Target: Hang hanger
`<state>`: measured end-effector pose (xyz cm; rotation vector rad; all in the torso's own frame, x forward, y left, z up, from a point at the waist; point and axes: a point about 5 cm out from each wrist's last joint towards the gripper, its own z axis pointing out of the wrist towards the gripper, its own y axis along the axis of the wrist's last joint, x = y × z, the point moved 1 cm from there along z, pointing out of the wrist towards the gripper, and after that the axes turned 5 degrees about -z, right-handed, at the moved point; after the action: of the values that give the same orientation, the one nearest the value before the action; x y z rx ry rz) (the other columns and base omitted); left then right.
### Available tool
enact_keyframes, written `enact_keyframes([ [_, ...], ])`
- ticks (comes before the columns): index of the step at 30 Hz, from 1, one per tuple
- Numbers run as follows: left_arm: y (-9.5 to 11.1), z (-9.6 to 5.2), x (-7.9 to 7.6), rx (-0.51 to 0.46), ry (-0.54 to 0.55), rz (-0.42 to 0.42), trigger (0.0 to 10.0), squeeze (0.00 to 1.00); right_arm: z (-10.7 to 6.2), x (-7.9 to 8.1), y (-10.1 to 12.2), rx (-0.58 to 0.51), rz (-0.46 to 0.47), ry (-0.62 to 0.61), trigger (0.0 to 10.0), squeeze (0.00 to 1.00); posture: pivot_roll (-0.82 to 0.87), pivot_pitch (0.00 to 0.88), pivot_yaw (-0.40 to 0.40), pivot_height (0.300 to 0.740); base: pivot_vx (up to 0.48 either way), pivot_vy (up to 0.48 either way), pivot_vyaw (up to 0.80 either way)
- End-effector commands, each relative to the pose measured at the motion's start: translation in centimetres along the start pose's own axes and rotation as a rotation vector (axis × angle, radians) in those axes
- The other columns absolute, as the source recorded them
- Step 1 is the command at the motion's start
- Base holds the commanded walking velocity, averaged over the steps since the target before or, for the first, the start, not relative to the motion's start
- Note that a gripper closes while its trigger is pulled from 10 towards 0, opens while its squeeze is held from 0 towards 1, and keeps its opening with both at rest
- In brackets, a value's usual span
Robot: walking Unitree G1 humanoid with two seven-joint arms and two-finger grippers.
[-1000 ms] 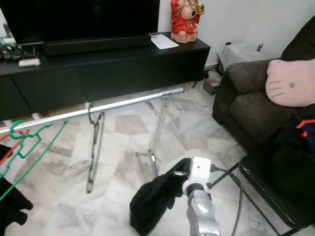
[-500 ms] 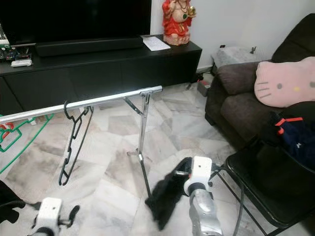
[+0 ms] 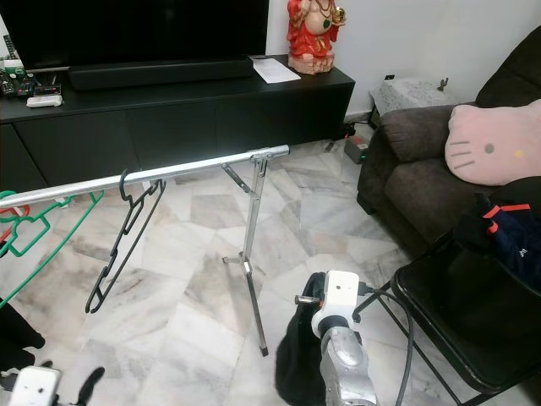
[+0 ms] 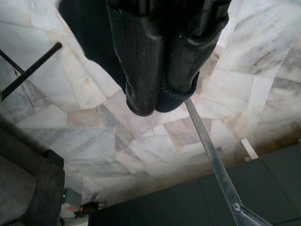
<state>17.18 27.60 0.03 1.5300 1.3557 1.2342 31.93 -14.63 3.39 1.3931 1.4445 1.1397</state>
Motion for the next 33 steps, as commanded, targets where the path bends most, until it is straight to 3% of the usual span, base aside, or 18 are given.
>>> enact_keyframes([
  [1, 1.6, 0.0, 0.0, -0.059, -0.041, 0.048, 10.0, 0.00, 0.1, -0.2, 0.3, -0.015, -0.007, 0.000, 10.0, 0.00, 0.02, 0.124, -0.063, 0.740, 0.000, 0.000, 0.00],
  [5, 4.6, 0.7, 0.3, -0.173, -0.039, 0.142, 10.0, 0.00, 0.2, -0.2, 0.3, -0.014, -0.010, 0.003, 10.0, 0.00, 0.03, 0.116, -0.066, 0.740, 0.000, 0.000, 0.00],
  [8, 5.8, 1.3, 0.1, -0.200, -0.039, 0.123, 10.0, 0.00, 0.2, -0.1, 0.4, -0.013, -0.013, 0.008, 10.0, 0.00, 0.02, 0.106, -0.065, 0.740, 0.000, 0.000, 0.00],
  [19, 9.5, 0.7, -1.1, -0.316, -0.032, 0.067, 10.0, 0.00, 0.2, -0.4, 0.4, -0.016, -0.023, 0.009, 10.0, 0.00, 0.02, 0.116, -0.071, 0.740, 0.000, 0.000, 0.00],
  [23, 11.8, 1.8, -2.3, -0.359, -0.093, -0.013, 10.0, 0.00, 0.2, -0.3, 0.3, -0.011, -0.024, 0.009, 10.0, 0.00, 0.03, 0.123, -0.075, 0.740, 0.000, 0.000, 0.00],
  [26, 12.7, 3.4, -3.6, -0.339, -0.176, -0.028, 10.0, 0.00, 0.2, 0.0, 0.4, -0.015, -0.022, 0.009, 10.0, 0.00, 0.02, 0.127, -0.072, 0.740, 0.000, 0.000, 0.00],
  [33, 14.3, 7.2, -5.1, -0.307, -0.207, -0.104, 10.0, 0.00, 0.2, -0.1, 0.5, -0.024, -0.014, -0.006, 10.0, 0.00, 0.00, 0.129, -0.058, 0.740, 0.000, 0.000, 0.00],
])
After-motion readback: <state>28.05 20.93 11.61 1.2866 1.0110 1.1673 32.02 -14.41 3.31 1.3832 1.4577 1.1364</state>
